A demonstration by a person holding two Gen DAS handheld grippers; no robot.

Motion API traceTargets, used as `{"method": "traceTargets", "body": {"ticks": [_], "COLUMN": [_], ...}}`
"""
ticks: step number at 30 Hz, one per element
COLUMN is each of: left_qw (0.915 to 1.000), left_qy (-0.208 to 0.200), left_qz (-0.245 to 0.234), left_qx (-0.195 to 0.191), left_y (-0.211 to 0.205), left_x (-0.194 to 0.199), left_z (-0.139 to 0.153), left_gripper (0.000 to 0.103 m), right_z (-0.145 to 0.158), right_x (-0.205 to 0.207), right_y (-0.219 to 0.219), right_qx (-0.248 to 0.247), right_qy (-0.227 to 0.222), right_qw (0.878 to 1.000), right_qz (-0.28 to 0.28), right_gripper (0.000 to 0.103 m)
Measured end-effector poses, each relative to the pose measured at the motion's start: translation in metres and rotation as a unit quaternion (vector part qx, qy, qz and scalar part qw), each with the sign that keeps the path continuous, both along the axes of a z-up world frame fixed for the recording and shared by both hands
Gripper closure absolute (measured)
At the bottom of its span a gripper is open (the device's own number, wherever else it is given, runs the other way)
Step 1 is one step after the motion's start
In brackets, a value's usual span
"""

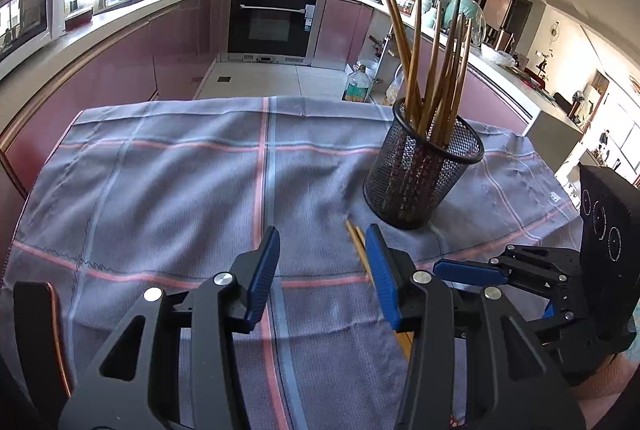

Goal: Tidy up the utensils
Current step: 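Move both open grippers back toward the chopsticks on the cloth, then close the right gripper on one wooden chopstick while the left gripper grasps the other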

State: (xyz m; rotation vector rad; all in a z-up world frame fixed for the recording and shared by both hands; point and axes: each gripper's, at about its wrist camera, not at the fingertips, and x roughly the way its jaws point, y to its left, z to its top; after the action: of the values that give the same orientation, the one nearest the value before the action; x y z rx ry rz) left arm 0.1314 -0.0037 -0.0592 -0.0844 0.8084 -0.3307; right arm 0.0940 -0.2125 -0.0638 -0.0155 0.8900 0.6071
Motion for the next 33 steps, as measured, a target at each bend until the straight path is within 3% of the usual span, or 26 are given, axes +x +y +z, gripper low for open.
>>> {"method": "traceTargets", "body": {"ticks": [6, 20, 33], "left_qw": [0.9998, 0.9995, 0.9959], "left_qy": [0.019, 0.027, 0.036], "left_qz": [-0.002, -0.018, -0.075], "left_qx": [-0.001, 0.002, 0.036], "left_y": [0.003, -0.006, -0.041], "left_x": [-0.005, -0.009, -0.015], "left_z": [-0.021, -0.029, -0.042], "left_gripper": [0.059, 0.059, 0.059], "right_z": [-0.009, -0.021, -0.022], "right_x": [-0.003, -0.005, -0.002], "right_y": [0.007, 0.009, -0.008], "right_qx": [-0.011, -0.034, -0.021], "right_qy": [0.014, 0.015, 0.025], "right_qw": [1.0, 0.999, 0.999], "right_qz": [-0.005, -0.018, -0.033], "right_gripper": [0.065, 0.067, 0.068]}}
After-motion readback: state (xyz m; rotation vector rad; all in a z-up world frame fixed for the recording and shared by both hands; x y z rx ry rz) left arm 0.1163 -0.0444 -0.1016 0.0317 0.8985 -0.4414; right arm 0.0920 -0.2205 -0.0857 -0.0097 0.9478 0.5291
